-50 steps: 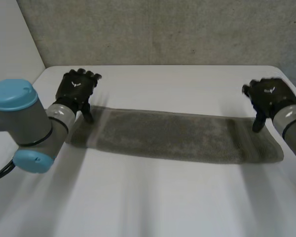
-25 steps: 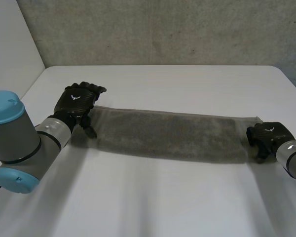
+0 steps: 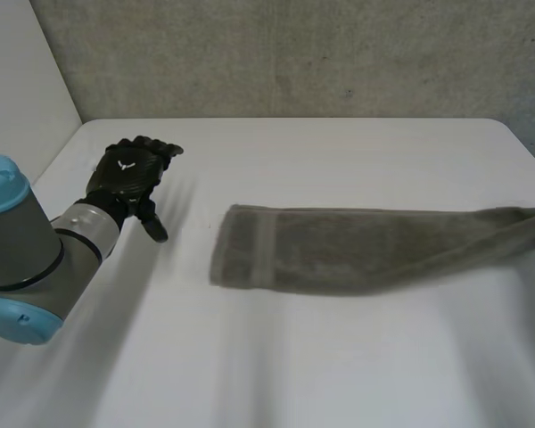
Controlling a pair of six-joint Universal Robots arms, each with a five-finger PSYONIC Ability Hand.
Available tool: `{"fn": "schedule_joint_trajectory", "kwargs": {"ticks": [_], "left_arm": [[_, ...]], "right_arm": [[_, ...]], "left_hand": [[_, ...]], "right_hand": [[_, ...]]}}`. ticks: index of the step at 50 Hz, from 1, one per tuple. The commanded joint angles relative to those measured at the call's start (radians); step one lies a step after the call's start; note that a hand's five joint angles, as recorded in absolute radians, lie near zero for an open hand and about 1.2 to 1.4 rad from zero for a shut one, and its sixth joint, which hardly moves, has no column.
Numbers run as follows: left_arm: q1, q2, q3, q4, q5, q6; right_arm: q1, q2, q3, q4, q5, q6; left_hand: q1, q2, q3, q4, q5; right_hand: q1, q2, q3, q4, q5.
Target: Fold the towel.
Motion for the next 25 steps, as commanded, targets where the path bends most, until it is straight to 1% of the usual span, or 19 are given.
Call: {"fn": "schedule_joint_trajectory", "kwargs": {"ticks": [1, 2, 3, 4, 7, 8, 10, 11, 12, 13, 15, 16, 18, 19, 21, 24, 25], "left_arm": [[0.002, 0.033, 0.006, 0.001, 0.000, -0.001], [0.002, 0.033, 0.006, 0.001, 0.000, -0.001], [0.000, 0.035, 0.012, 0.003, 0.000, -0.001], [0.000, 0.035, 0.012, 0.003, 0.000, -0.001], [-0.011, 0.035, 0.024, 0.004, -0.002, -0.007], [-0.011, 0.035, 0.025, 0.004, -0.002, -0.007], [-0.014, 0.036, 0.029, 0.004, -0.002, -0.013], [-0.014, 0.036, 0.029, 0.004, -0.002, -0.013], [-0.015, 0.036, 0.029, 0.004, -0.002, -0.015], [-0.015, 0.036, 0.029, 0.004, -0.002, -0.015], [-0.020, 0.035, 0.031, 0.004, -0.002, -0.015], [-0.020, 0.035, 0.031, 0.004, -0.002, -0.015], [-0.023, 0.035, 0.031, 0.006, -0.002, -0.015], [-0.023, 0.035, 0.031, 0.006, -0.002, -0.015], [-0.025, 0.032, 0.031, 0.007, -0.002, -0.015], [-0.025, 0.030, 0.032, 0.009, -0.003, -0.015], [-0.026, 0.030, 0.034, 0.009, -0.003, -0.015]], "right_arm": [[0.194, -0.009, -0.178, 0.027, 0.024, 0.028], [0.194, -0.009, -0.178, 0.026, 0.023, 0.028], [0.258, -0.014, -0.207, 0.023, 0.027, 0.054], [0.259, -0.014, -0.207, 0.023, 0.027, 0.054], [0.505, 0.006, -0.272, -0.001, 0.019, 0.069], [0.506, 0.006, -0.272, -0.001, 0.019, 0.069], [0.640, 0.073, -0.293, -0.064, 0.017, 0.054], [0.641, 0.073, -0.293, -0.064, 0.017, 0.054], [0.698, 0.116, -0.296, -0.102, 0.014, 0.045], [0.699, 0.116, -0.296, -0.102, 0.014, 0.045], [0.806, 0.196, -0.299, -0.168, 0.002, 0.025], [0.806, 0.196, -0.299, -0.168, 0.002, 0.025], [0.875, 0.274, -0.309, -0.196, -0.001, 0.007], [0.875, 0.274, -0.309, -0.196, -0.001, 0.007], [0.915, 0.341, -0.321, -0.196, -0.019, -0.004], [0.920, 0.368, -0.322, -0.194, -0.033, -0.006], [0.923, 0.388, -0.324, -0.194, -0.048, -0.006]], "left_hand": [[-0.076, -0.063, -0.051, -0.068, -0.200], [-0.076, -0.063, -0.051, -0.068, -0.200], [-0.076, -0.063, -0.051, -0.068, -0.200], [-0.076, -0.063, -0.051, -0.068, -0.200], [-0.079, -0.066, -0.054, -0.070, -0.203], [-0.079, -0.066, -0.054, -0.070, -0.203], [-0.079, -0.066, -0.054, -0.070, -0.203], [-0.079, -0.066, -0.054, -0.070, -0.203], [-0.079, -0.066, -0.054, -0.070, -0.203], [-0.079, -0.066, -0.054, -0.070, -0.203], [-0.079, -0.066, -0.054, -0.070, -0.203], [-0.079, -0.066, -0.054, -0.070, -0.203], [-0.079, -0.066, -0.054, -0.070, -0.203], [-0.079, -0.066, -0.054, -0.070, -0.203], [-0.079, -0.066, -0.054, -0.070, -0.203], [-0.079, -0.066, -0.054, -0.070, -0.203], [-0.079, -0.066, -0.054, -0.070, -0.203]], "right_hand": [[0.061, 0.065, 0.074, 0.051, 0.059], [0.061, 0.065, 0.074, 0.051, 0.059], [0.061, 0.065, 0.074, 0.051, 0.059], [0.061, 0.065, 0.074, 0.051, 0.059], [0.061, 0.065, 0.074, 0.051, 0.059], [0.061, 0.065, 0.074, 0.051, 0.059], [0.061, 0.065, 0.074, 0.051, 0.059], [0.061, 0.065, 0.074, 0.051, 0.059], [0.061, 0.065, 0.074, 0.051, 0.059], [0.061, 0.065, 0.074, 0.051, 0.059], [0.061, 0.065, 0.074, 0.051, 0.059], [0.061, 0.065, 0.074, 0.051, 0.059], [0.061, 0.065, 0.074, 0.051, 0.059], [0.061, 0.065, 0.074, 0.051, 0.059], [0.061, 0.065, 0.074, 0.051, 0.059], [0.061, 0.065, 0.074, 0.051, 0.059], [-0.036, -0.033, -0.024, -0.047, -0.038]]}}
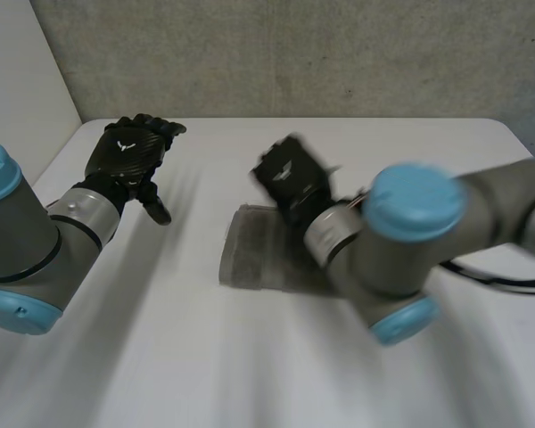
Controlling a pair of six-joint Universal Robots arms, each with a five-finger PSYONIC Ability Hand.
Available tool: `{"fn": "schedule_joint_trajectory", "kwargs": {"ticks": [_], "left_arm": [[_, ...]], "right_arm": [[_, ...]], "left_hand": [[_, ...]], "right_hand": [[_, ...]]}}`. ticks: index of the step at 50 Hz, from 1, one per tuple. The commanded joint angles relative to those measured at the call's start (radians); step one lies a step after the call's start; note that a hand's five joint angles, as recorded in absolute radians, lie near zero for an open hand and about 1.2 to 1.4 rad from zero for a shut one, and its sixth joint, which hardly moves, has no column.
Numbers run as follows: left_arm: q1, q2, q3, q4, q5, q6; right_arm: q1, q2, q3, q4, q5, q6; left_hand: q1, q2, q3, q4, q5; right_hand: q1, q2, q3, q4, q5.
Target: Fold the towel.
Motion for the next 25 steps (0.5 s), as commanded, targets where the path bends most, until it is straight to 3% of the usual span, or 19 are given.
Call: {"fn": "schedule_joint_trajectory", "kwargs": {"ticks": [1, 2, 3, 4, 6, 13, 18, 25], "left_arm": [[-0.007, -0.005, 0.006, 0.003, 0.000, 0.000], [-0.007, -0.005, 0.006, 0.003, 0.000, 0.000], [-0.016, -0.010, 0.012, 0.003, -0.001, 0.000], [-0.027, -0.013, 0.018, 0.003, -0.001, 0.000], [-0.037, -0.015, 0.026, 0.003, -0.001, 0.000], [-0.099, -0.022, 0.069, 0.004, -0.012, -0.015], [-0.151, -0.041, 0.092, 0.004, -0.024, -0.029], [-0.237, -0.091, 0.119, 0.004, -0.028, -0.029]], "right_arm": [[0.055, 0.137, -0.008, -0.011, -0.053, -0.020], [0.055, 0.137, -0.008, -0.011, -0.053, -0.020], [0.053, 0.135, -0.007, -0.011, -0.050, -0.017], [0.046, 0.131, -0.005, -0.010, -0.047, -0.011], [0.041, 0.122, 0.001, -0.010, -0.045, 0.005], [0.010, -0.049, 0.073, -0.010, -0.041, 0.138], [-0.127, -0.205, 0.182, 0.025, -0.036, 0.282], [-0.250, -0.270, 0.300, 0.119, -0.039, 0.330]], "left_hand": [[-0.079, -0.066, -0.054, -0.070, -0.203], [-0.079, -0.066, -0.054, -0.070, -0.203], [-0.079, -0.066, -0.054, -0.070, -0.203], [-0.076, -0.063, -0.051, -0.068, -0.200], [-0.076, -0.063, -0.051, -0.068, -0.200], [-0.073, -0.060, -0.048, -0.065, -0.197], [-0.073, -0.060, -0.048, -0.065, -0.197], [-0.070, -0.057, -0.045, -0.062, -0.194]], "right_hand": [[-0.475, -0.467, -0.480, -0.482, -0.472], [-0.480, -0.471, -0.484, -0.486, -0.477], [-0.852, -0.843, -0.856, -0.858, -0.849], [-1.044, -1.036, -1.049, -1.051, -1.041], [-1.165, -1.157, -1.170, -1.172, -1.162], [-1.165, -1.157, -1.170, -1.172, -1.162], [-1.165, -1.157, -1.170, -1.172, -1.162], [-1.165, -1.157, -1.170, -1.172, -1.162]]}}
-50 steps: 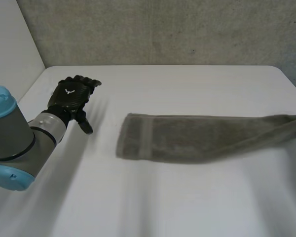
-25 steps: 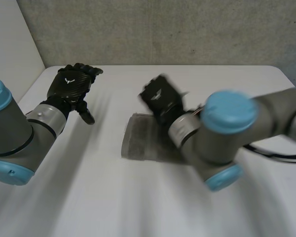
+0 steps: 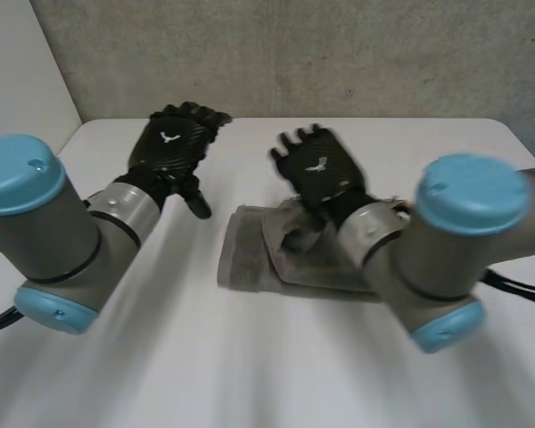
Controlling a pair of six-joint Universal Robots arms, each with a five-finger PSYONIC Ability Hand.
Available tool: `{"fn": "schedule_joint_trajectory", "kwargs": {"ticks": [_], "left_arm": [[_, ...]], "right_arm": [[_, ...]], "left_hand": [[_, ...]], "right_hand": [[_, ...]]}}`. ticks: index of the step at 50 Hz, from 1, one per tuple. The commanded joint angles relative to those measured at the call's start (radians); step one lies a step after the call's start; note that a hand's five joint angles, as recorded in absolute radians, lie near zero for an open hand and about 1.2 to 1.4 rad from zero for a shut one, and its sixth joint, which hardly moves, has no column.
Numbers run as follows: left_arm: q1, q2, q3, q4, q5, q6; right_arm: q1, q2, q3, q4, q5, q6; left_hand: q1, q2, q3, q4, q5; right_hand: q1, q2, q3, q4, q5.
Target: Fold the towel.
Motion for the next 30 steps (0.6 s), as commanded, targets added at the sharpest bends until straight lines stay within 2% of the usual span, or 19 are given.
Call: {"fn": "schedule_joint_trajectory", "kwargs": {"ticks": [1, 9, 15, 30], "left_arm": [[-0.109, -0.066, 0.037, 0.000, -0.004, -0.003], [-0.221, -0.174, 0.098, -0.002, -0.004, 0.001], [-0.273, -0.261, 0.165, -0.005, -0.004, 0.006], [-0.273, -0.413, 0.296, -0.005, -0.010, 0.011]], "right_arm": [[-0.158, -0.081, 0.154, 0.094, -0.004, 0.059], [-0.243, -0.117, 0.303, 0.087, -0.015, 0.059], [-0.253, -0.114, 0.351, 0.087, -0.016, 0.059], [-0.237, -0.096, 0.357, 0.080, -0.015, 0.059]], "left_hand": [[-0.070, -0.057, -0.045, -0.062, -0.194], [-0.070, -0.057, -0.045, -0.062, -0.194], [-0.070, -0.057, -0.045, -0.062, -0.194], [-0.032, -0.019, -0.007, -0.024, -0.156]], "right_hand": [[-0.059, -0.079, -0.080, -0.089, -0.066], [-0.059, -0.079, -0.080, -0.089, -0.066], [-0.059, -0.079, -0.080, -0.089, -0.066], [0.016, -0.004, -0.005, -0.014, 0.009]]}}
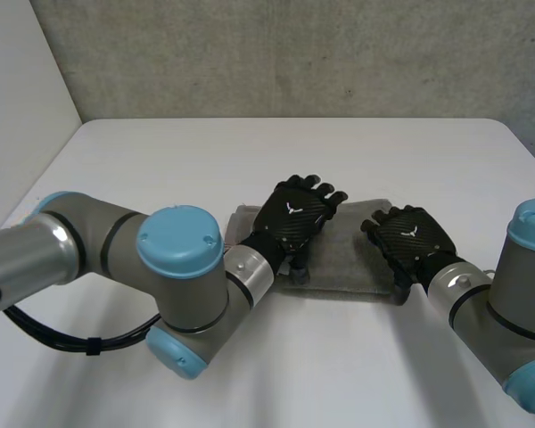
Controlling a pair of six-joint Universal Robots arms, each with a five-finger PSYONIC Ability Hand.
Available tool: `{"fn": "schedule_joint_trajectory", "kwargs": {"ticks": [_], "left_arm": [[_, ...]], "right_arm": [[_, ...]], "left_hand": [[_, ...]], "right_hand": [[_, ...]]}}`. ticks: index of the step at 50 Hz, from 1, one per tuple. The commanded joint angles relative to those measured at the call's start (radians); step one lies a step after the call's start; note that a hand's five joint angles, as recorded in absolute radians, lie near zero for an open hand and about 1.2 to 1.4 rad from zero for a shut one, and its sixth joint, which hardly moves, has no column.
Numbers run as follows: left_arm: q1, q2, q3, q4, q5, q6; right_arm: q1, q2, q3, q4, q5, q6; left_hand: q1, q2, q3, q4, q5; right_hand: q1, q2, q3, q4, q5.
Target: Fold the towel.
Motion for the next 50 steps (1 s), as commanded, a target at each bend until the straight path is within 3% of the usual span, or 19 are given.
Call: {"fn": "schedule_joint_trajectory", "kwargs": {"ticks": [1, 7, 13, 20, 29, 33, 44, 50], "left_arm": [[0.021, -0.075, 0.077, 0.000, -0.012, 0.001], [0.054, -0.088, 0.091, 0.001, -0.055, 0.015], [0.095, -0.107, 0.088, -0.002, -0.081, 0.112], [0.158, -0.105, 0.085, 0.003, -0.188, 0.135], [0.158, -0.095, 0.057, 0.003, -0.205, 0.132], [0.158, -0.092, 0.046, 0.001, -0.241, 0.136], [0.157, -0.096, 0.045, 0.006, -0.285, 0.156], [0.150, -0.056, 0.025, 0.003, -0.287, 0.138]], "right_arm": [[0.011, 0.020, 0.000, -0.004, 0.003, 0.000], [0.011, 0.069, -0.007, -0.015, 0.009, -0.004], [0.013, 0.099, -0.014, -0.035, 0.016, -0.006], [0.011, 0.115, -0.022, -0.065, 0.062, -0.011], [0.014, 0.152, -0.037, -0.075, 0.121, -0.021], [0.014, 0.152, -0.034, -0.108, 0.155, -0.049], [0.016, 0.150, -0.031, -0.119, 0.160, -0.053], [0.016, 0.150, -0.030, -0.118, 0.155, -0.053]], "left_hand": [[-0.032, -0.020, -0.008, -0.024, -0.168], [-0.014, -0.002, 0.010, -0.006, -0.150], [-0.011, 0.001, 0.013, -0.003, -0.147], [-0.002, 0.010, 0.021, 0.006, -0.138], [-0.002, 0.010, 0.021, 0.006, -0.138], [-0.005, 0.007, 0.018, 0.003, -0.141], [-0.008, 0.004, 0.016, 0.000, -0.144], [-0.008, 0.004, 0.015, 0.000, -0.144]], "right_hand": [[0.036, 0.019, 0.019, 0.009, 0.032], [0.128, 0.110, 0.110, 0.100, 0.123], [0.295, 0.277, 0.277, 0.268, 0.291], [0.436, 0.418, 0.418, 0.409, 0.432], [0.498, 0.480, 0.480, 0.470, 0.493], [0.682, 0.665, 0.664, 0.655, 0.678], [0.976, 0.958, 0.958, 0.949, 0.971], [0.967, 0.950, 0.949, 0.940, 0.963]]}}
